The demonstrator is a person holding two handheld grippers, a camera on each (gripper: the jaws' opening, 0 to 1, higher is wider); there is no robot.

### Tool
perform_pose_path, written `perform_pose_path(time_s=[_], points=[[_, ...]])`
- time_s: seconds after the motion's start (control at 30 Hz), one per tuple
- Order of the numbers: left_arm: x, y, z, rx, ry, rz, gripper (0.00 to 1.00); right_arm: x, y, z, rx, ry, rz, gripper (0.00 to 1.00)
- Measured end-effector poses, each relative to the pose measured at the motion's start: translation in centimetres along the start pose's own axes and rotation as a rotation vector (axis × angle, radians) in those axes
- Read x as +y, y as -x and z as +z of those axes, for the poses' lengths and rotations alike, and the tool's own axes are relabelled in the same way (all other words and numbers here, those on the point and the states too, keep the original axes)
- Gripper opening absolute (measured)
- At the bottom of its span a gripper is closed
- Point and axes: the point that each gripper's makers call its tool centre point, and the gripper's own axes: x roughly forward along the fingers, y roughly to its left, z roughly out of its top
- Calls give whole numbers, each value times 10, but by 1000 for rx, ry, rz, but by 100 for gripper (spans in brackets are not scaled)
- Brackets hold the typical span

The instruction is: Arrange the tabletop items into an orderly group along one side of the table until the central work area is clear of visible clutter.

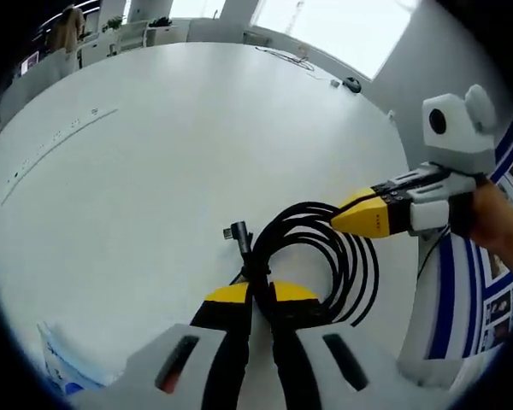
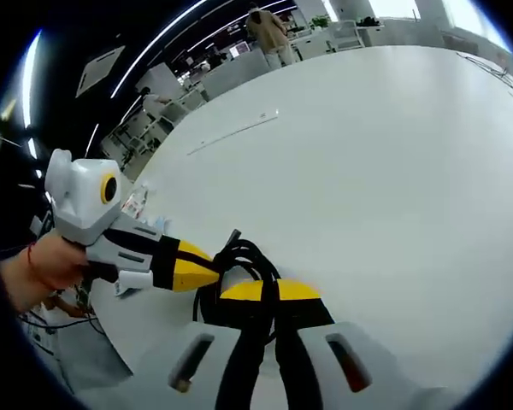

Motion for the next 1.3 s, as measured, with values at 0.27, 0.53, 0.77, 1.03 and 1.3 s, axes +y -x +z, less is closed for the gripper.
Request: perform_pose_path(time_s=[0.27, 0.53, 0.77, 1.03, 1.3], points=[[2, -4, -1, -7, 23, -2, 5, -5, -6, -6, 18, 5, -12, 0], [3, -4, 1, -22, 28, -5, 5, -9, -8, -11, 39, 9, -21, 0], [2, -3, 0, -27, 23, -11, 6, -10, -11, -13, 36, 10, -27, 1], [1, -1, -4, -18, 18, -19, 9, -12, -11, -12, 27, 7, -35, 7], [-1, 1, -4, -23, 20, -30, 17, -12, -10, -12, 27, 16, -35, 18]])
